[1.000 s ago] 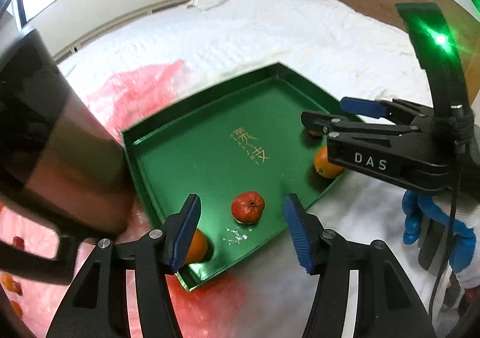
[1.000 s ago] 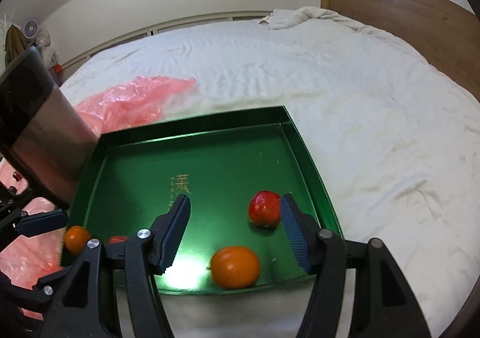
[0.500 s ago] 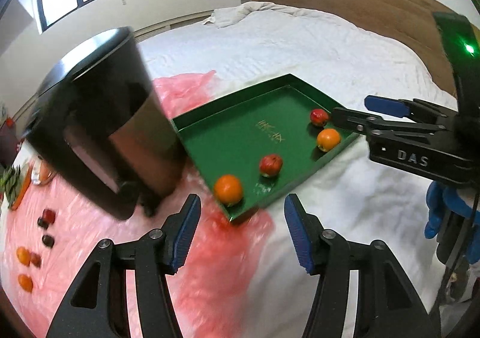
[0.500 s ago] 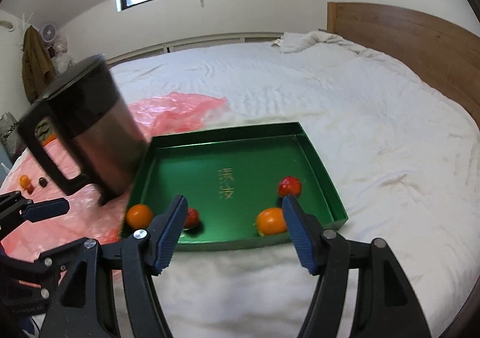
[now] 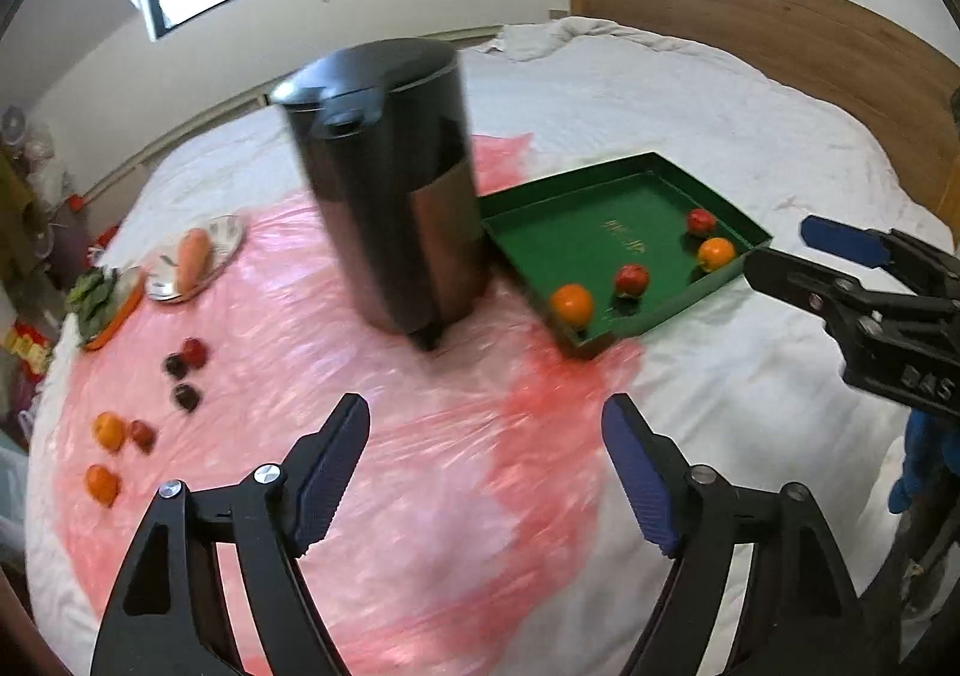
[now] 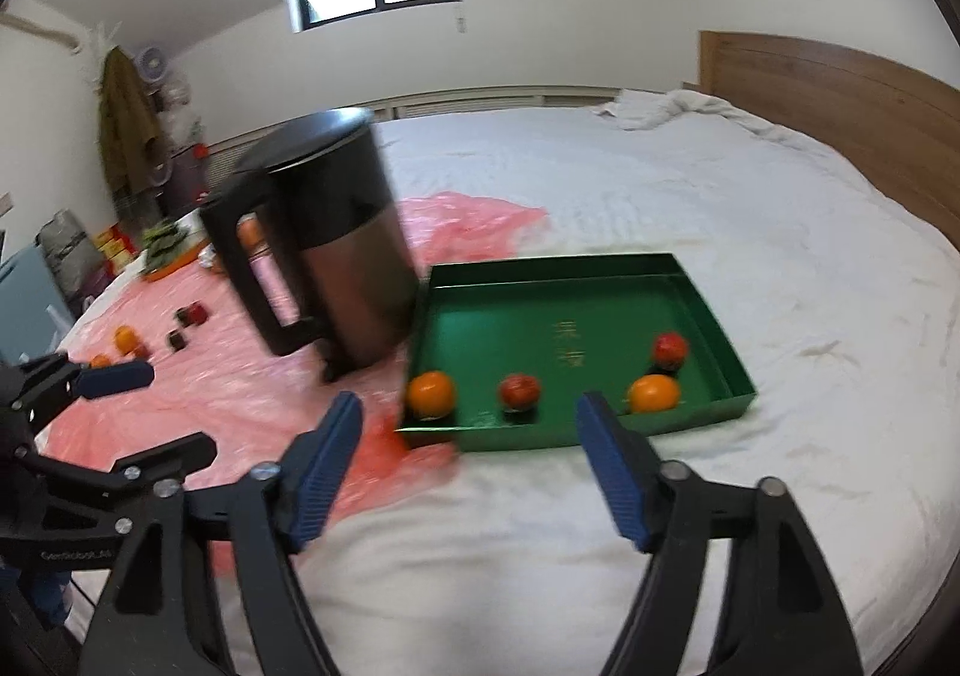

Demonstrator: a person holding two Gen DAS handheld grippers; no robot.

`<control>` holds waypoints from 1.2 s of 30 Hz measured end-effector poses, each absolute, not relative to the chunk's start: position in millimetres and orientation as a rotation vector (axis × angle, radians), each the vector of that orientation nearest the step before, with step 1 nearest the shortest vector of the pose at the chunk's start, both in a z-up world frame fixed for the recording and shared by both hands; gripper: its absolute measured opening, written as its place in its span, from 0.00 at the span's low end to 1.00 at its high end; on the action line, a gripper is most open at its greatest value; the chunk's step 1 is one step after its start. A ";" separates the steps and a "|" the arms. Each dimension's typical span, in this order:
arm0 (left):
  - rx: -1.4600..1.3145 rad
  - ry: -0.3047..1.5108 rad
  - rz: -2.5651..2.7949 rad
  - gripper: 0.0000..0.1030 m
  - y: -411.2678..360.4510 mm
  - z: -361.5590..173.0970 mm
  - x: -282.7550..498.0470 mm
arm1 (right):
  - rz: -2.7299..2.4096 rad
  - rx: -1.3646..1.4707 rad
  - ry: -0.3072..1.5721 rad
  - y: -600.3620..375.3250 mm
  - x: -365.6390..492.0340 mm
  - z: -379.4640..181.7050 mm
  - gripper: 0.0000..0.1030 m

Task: Organize fruits
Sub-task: 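Move both tools back toward the remaining oranges and plums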

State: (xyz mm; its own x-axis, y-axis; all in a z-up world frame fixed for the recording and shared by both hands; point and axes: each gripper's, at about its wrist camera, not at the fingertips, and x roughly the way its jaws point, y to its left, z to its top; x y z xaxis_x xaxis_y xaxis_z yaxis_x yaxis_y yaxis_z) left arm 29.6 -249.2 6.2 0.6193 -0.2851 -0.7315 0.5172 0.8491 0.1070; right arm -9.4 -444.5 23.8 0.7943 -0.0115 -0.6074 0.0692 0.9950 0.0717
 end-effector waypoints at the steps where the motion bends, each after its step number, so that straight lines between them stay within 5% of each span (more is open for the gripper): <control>1: 0.325 0.773 -0.458 0.73 -242.2 7.2 27.3 | -0.024 0.083 0.649 -436.7 -12.0 24.6 1.00; 11: 0.307 0.746 -0.292 0.88 -171.0 9.8 15.6 | 0.117 0.078 0.604 -373.3 -27.7 29.8 1.00; 36: 0.128 0.806 0.001 0.89 50.9 -37.6 73.6 | 0.405 -0.086 0.728 -192.3 54.0 0.4 1.00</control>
State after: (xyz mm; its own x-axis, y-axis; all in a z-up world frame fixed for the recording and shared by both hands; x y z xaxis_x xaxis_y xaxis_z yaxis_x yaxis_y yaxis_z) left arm 73.6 50.9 -37.6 0.6931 0.0498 -0.7192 0.0476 0.9923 0.1146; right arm 54.0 -192.3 0.4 0.6727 0.3298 -0.6624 -0.3892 0.9190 0.0624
